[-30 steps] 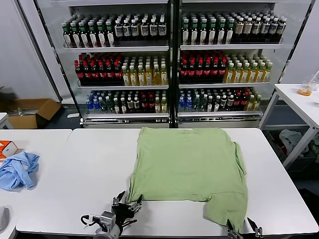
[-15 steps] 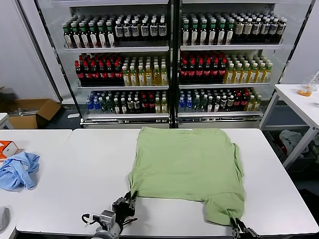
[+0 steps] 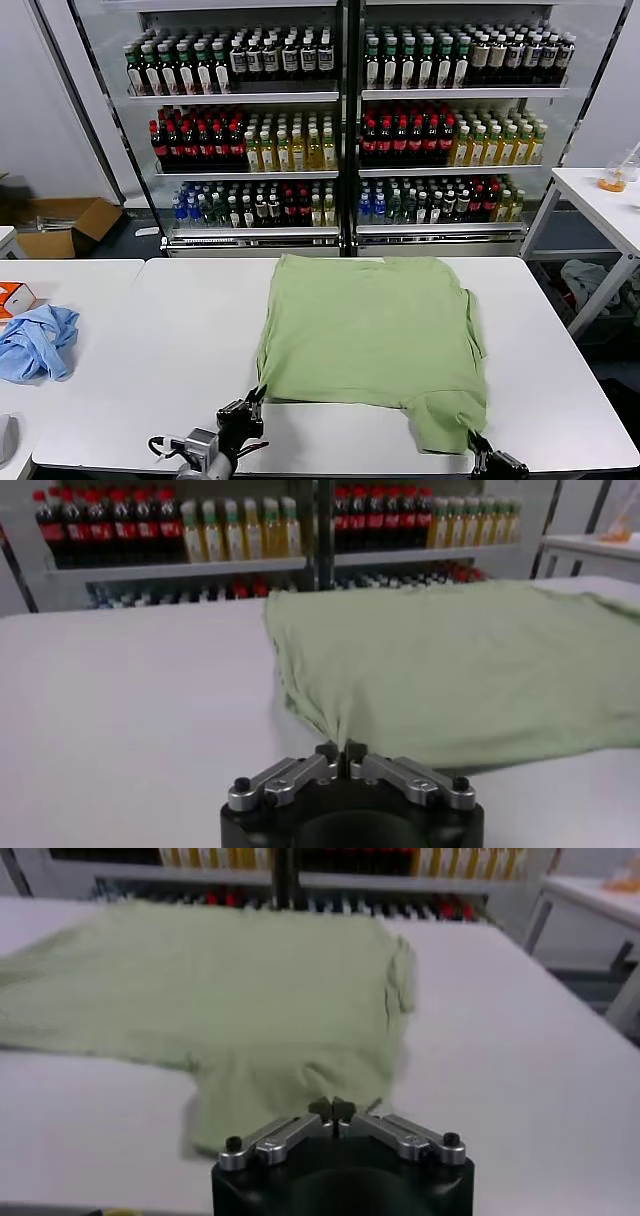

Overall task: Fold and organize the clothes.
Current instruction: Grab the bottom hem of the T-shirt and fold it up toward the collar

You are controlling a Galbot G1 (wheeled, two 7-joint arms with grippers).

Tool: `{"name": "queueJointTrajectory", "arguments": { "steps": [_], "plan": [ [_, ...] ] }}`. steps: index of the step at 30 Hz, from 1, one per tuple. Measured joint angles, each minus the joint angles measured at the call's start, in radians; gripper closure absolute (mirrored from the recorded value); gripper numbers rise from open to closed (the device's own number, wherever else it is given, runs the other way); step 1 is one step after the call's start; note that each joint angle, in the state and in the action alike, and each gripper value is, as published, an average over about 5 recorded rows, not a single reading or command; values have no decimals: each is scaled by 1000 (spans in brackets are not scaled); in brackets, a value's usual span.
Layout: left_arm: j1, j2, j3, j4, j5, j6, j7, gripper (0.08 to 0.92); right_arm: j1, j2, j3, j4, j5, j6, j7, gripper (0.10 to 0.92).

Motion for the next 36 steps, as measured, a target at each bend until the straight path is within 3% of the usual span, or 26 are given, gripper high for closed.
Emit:
{"name": "queueJointTrajectory", "arguments": {
  "steps": [8, 16, 26, 36],
  "plan": [
    [59, 29, -50, -95, -28, -9, 4, 872, 48, -52, 71, 29, 49, 5, -1, 920],
    [51, 78, -77, -122, -64, -7, 13, 879, 206, -117, 51, -40, 87, -12, 3, 920],
    [-61, 145, -45, -35, -86, -7, 17, 889, 445, -183, -52, -179, 92, -41, -6, 920],
    [-226, 165, 31, 95, -117, -23, 3, 889, 607, -217, -142, -285, 73, -49, -22, 920]
  ]
}}
